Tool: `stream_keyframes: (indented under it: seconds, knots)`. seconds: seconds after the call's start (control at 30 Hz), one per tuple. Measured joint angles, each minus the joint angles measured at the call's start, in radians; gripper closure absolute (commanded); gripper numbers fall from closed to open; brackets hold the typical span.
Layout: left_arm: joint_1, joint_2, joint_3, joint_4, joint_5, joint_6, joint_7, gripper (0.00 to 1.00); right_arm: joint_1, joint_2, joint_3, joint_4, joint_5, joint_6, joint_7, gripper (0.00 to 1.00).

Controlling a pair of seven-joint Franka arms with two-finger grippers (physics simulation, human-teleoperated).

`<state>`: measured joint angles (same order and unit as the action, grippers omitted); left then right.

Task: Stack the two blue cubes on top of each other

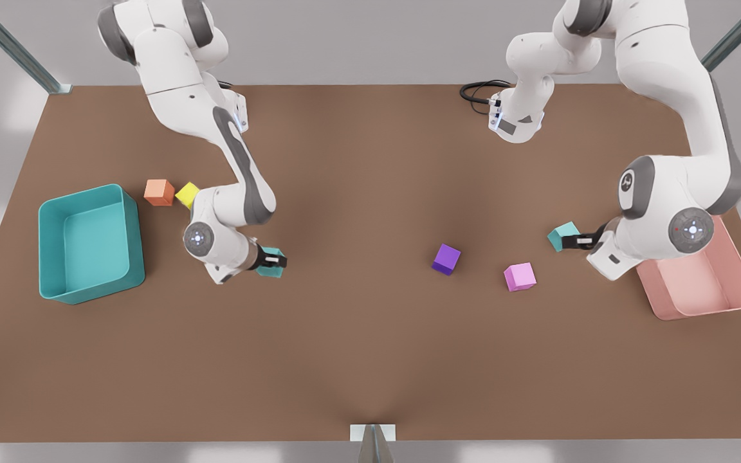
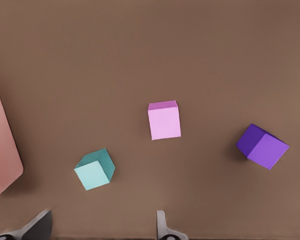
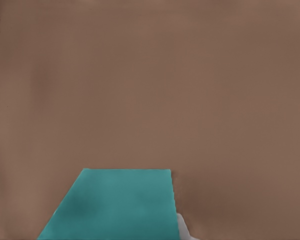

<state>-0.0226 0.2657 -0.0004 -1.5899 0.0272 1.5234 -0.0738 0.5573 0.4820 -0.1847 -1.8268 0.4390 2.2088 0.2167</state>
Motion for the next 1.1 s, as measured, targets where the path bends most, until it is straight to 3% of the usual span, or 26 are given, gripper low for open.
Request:
stream_keyframes:
  seconds: [0.1,0.2,0.37,0.4,0.43,0.73,0.93,1.03,1.1]
  knots:
    - [0.002,-0.061,0.065,-0.233,0.004,0.031,-0.025,0.00,0.102,0.213,0.002,0.334,0.047,-0.035,0.040,0.38]
    - [0.013,-0.076,0.147,-0.443,-0.041,0.183,-0.055,0.00,0.173,0.420,0.015,0.641,0.067,-0.062,0.110,0.38]
    - [0.008,-0.042,0.167,-0.601,-0.147,0.458,-0.101,0.00,0.215,0.599,0.056,0.865,0.072,-0.084,0.232,0.38]
    - [0.010,-0.032,0.167,-0.611,-0.157,0.497,-0.105,0.00,0.220,0.617,0.056,0.882,0.071,-0.086,0.254,0.33]
    - [0.018,-0.018,0.167,-0.619,-0.165,0.530,-0.103,0.00,0.223,0.631,0.057,0.893,0.068,-0.088,0.276,0.00]
    - [0.041,0.041,0.176,-0.627,-0.189,0.670,-0.072,0.00,0.215,0.630,0.053,0.938,0.061,-0.115,0.424,0.00]
    - [0.041,0.045,0.180,-0.643,-0.191,0.694,-0.058,0.00,0.050,0.419,0.061,0.944,0.071,-0.259,0.477,0.00]
    - [0.047,0.049,0.181,-0.644,-0.191,0.699,-0.052,0.00,-0.135,0.302,0.041,0.828,0.047,-0.438,0.439,0.00]
    - [0.048,0.057,0.181,-0.644,-0.191,0.702,-0.049,0.00,-0.277,0.168,0.031,0.624,-0.065,-0.538,0.368,0.00]
